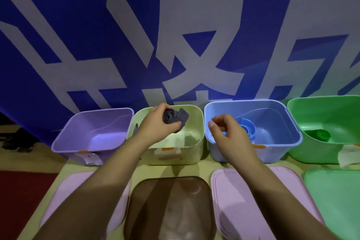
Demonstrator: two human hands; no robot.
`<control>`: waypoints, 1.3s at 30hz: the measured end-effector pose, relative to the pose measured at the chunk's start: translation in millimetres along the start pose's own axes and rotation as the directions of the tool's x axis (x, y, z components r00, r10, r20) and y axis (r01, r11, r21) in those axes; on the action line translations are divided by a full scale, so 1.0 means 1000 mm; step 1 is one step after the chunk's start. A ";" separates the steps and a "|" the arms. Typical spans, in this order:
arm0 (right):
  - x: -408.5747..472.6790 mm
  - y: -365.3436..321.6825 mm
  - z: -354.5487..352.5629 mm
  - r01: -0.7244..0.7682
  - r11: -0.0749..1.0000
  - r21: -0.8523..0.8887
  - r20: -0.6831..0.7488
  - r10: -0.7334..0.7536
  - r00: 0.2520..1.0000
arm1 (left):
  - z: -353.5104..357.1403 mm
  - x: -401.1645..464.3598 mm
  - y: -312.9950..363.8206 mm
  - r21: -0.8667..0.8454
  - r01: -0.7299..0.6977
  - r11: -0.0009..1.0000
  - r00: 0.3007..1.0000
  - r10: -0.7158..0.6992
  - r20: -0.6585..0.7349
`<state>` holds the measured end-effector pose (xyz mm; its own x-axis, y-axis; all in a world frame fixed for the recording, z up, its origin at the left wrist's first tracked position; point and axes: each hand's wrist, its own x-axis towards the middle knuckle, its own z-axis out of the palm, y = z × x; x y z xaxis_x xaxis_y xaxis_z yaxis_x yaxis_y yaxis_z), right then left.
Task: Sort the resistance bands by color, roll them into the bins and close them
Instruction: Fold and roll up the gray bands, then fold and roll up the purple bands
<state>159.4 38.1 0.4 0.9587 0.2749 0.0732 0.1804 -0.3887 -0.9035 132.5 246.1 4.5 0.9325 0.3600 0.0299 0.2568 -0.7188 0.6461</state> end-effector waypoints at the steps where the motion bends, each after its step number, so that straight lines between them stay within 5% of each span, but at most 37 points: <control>1: 0.007 0.003 0.002 0.033 0.997 -0.065 -0.004 -0.033 0.999 | 0.004 0.015 -0.008 0.041 0.000 0.999 0.999 -0.002 0.049; 6: 0.029 0.017 0.015 0.078 0.981 -0.176 0.007 -0.078 0.997 | 0.039 0.058 -0.057 0.288 -0.103 0.952 0.943 0.001 0.333; 11: 0.041 0.027 0.028 0.087 0.972 -0.216 0.090 -0.068 0.994 | 0.065 0.073 -0.080 0.411 -0.176 0.895 0.879 -0.046 0.476; 25: 0.039 0.020 0.029 0.126 0.974 -0.186 0.120 -0.105 0.987 | 0.058 0.072 -0.072 0.532 -0.200 0.822 0.775 -0.200 0.600; 29: 0.023 0.007 0.022 0.165 0.967 -0.195 0.119 -0.144 0.982 | 0.039 0.054 -0.054 0.546 -0.163 0.822 0.783 -0.229 0.579; 34: -0.006 -0.013 0.008 0.197 0.957 -0.213 0.093 -0.181 0.979 | 0.008 0.022 -0.032 0.514 -0.098 0.852 0.886 -0.160 0.434; 39: -0.052 -0.028 -0.010 0.256 0.938 -0.235 0.101 -0.239 0.966 | -0.021 -0.045 0.005 0.104 -0.007 0.995 0.991 -0.007 0.137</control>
<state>106.2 25.7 26.2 0.8608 0.4467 0.2440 0.4664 -0.5004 -0.7294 85.9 239.0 22.4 0.9567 0.2801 -0.0795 0.2750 -0.7791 0.5634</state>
